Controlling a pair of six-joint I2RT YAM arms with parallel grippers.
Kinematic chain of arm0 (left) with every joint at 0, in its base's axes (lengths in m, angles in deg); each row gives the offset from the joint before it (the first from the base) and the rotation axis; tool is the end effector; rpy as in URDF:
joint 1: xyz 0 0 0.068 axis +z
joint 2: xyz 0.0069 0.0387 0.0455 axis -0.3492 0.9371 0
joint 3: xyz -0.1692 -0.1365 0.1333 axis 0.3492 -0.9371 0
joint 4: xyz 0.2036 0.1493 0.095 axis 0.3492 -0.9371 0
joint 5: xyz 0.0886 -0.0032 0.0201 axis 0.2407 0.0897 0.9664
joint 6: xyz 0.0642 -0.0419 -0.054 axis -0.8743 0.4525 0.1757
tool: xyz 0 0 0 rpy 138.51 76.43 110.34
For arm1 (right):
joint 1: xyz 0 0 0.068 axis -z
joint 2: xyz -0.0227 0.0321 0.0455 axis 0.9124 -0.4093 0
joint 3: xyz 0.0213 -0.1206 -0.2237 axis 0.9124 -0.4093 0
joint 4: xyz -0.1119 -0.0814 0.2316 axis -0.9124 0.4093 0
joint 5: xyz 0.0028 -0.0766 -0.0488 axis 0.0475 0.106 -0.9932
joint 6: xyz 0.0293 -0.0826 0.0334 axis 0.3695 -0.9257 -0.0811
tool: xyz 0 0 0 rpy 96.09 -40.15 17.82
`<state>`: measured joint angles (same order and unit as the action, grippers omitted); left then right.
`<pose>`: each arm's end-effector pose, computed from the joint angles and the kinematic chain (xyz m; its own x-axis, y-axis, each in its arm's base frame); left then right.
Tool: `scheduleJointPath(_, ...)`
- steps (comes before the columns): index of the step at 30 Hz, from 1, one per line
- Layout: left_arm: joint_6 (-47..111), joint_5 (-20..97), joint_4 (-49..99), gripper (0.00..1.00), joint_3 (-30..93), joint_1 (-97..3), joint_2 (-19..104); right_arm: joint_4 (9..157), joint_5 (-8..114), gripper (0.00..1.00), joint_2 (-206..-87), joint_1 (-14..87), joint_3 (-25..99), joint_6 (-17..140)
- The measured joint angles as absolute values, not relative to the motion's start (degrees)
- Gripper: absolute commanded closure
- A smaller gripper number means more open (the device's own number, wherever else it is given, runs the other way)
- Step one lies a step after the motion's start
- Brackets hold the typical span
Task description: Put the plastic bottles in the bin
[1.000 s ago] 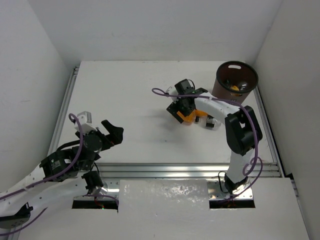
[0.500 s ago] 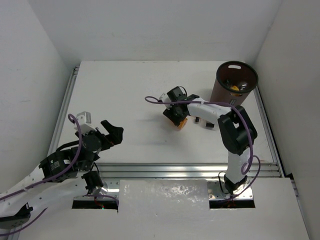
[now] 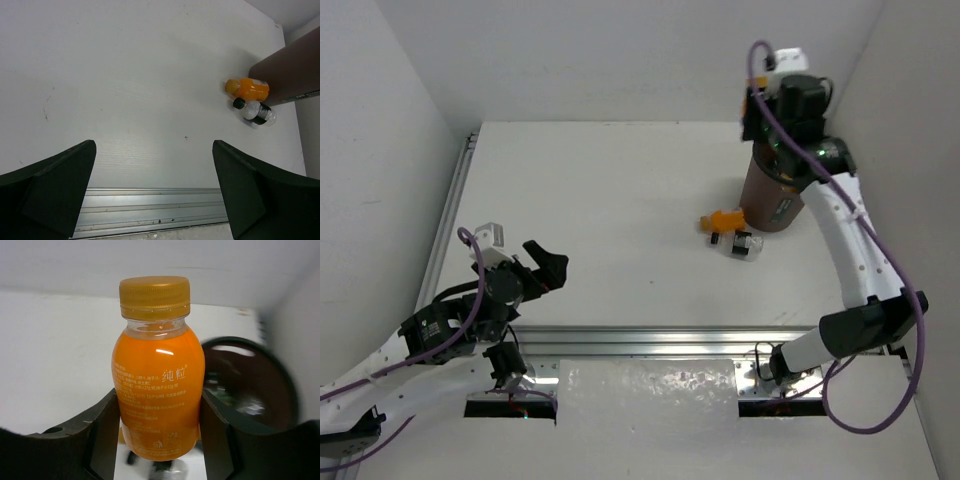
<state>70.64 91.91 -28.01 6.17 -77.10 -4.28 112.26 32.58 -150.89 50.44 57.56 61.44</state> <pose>0.1263 -0.0832 0.2968 -0.3892 -0.4009 -0.8293 -0.0617 0.9096 -0.4108 0.3770 0.0838 0.4139 -0.3165 0.0353 -0.9480 -0.0129 0.9991 0.0415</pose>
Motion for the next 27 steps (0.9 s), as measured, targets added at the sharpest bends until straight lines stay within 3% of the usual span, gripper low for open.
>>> scheduleJointPath(3,70.0,91.4,-27.4,0.00,6.0,-77.1,-4.1,114.5,27.0,0.64,-152.8,58.0,62.6,63.2)
scheduleJointPath(5,69.8,91.0,-27.2,0.00,6.0,-77.1,-3.5,116.8,24.6,0.52,-155.3,61.2,64.5,63.8)
scheduleJointPath(6,69.6,90.9,-27.0,0.01,6.0,-77.1,-2.9,118.3,23.9,0.43,-157.1,62.2,65.6,64.1)
scheduleJointPath(7,69.5,90.6,-26.9,0.00,6.0,-77.1,-2.2,119.5,23.1,0.13,-158.8,62.9,66.3,64.6)
scheduleJointPath(8,69.4,90.5,-26.9,0.00,6.0,-77.1,-1.6,120.8,22.3,0.02,-160.9,63.4,66.9,65.3)
scheduleJointPath(12,68.5,89.9,-26.2,0.00,5.8,-77.1,0.2,125.6,22.2,0.01,-165.6,63.8,66.2,66.9)
scheduleJointPath(16,69.6,90.6,-26.1,0.01,5.9,-77.1,4.8,130.0,24.9,0.01,-162.4,62.7,65.7,69.3)
scheduleJointPath(20,71.1,87.3,-23.8,0.02,9.6,-77.1,19.2,129.2,29.3,0.01,-145.6,59.2,54.8,72.6)
scheduleJointPath(27,77.2,75.5,-6.4,0.05,17.2,-77.4,41.7,127.1,36.9,0.01,-118.1,58.4,35.2,77.9)
